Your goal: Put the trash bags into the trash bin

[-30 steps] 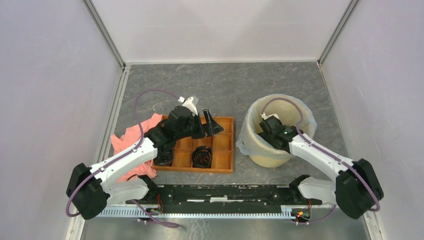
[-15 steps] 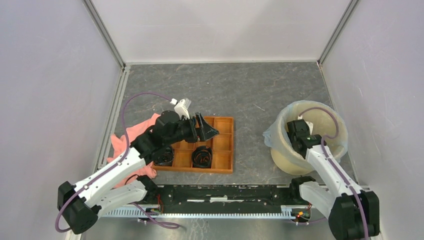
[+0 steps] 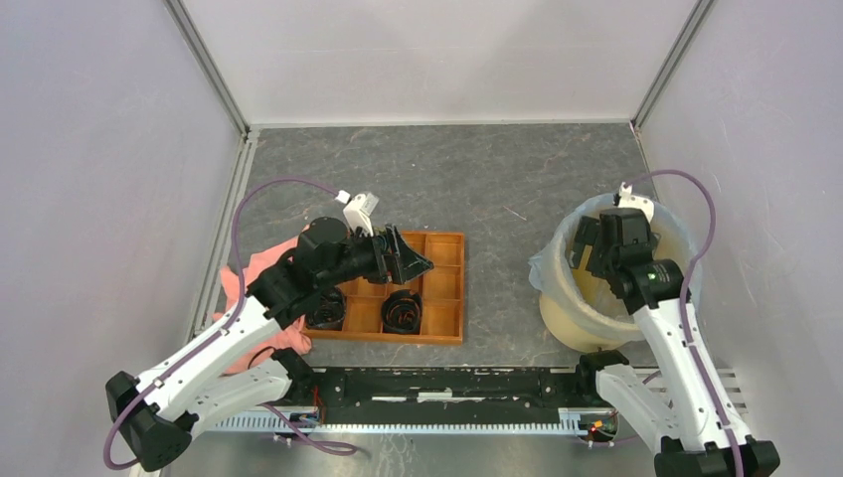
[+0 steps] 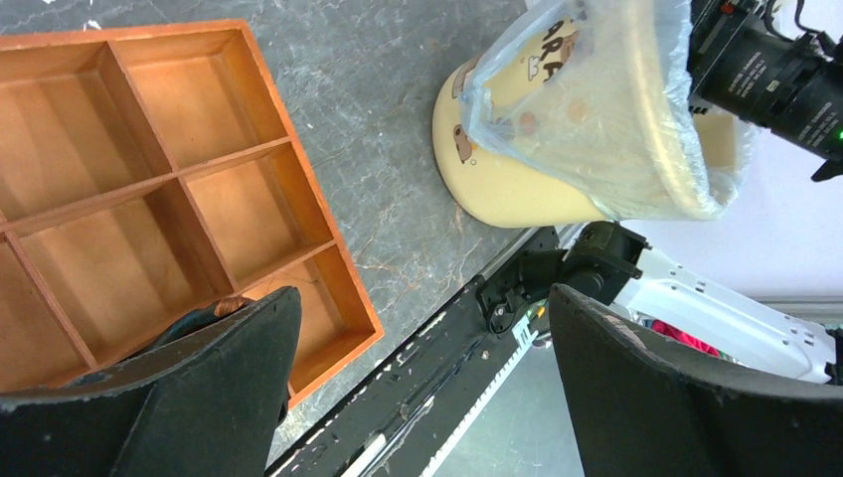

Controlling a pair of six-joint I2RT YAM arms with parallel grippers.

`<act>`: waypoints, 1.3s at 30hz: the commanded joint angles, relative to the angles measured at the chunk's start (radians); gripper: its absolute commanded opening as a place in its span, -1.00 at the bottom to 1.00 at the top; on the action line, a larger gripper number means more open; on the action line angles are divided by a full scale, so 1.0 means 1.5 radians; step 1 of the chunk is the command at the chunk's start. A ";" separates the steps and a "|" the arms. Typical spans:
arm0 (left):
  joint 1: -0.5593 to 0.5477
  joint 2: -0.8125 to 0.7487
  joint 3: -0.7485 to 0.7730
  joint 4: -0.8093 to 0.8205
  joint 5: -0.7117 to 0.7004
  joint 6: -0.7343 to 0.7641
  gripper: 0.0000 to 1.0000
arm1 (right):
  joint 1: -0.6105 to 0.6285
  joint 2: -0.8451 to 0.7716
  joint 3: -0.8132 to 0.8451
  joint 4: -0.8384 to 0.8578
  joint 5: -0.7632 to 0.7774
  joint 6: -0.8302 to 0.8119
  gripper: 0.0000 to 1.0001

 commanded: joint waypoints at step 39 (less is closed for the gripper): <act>0.003 -0.073 0.664 -0.283 -0.429 0.327 1.00 | 0.055 -0.149 0.435 0.218 -0.140 -0.269 0.96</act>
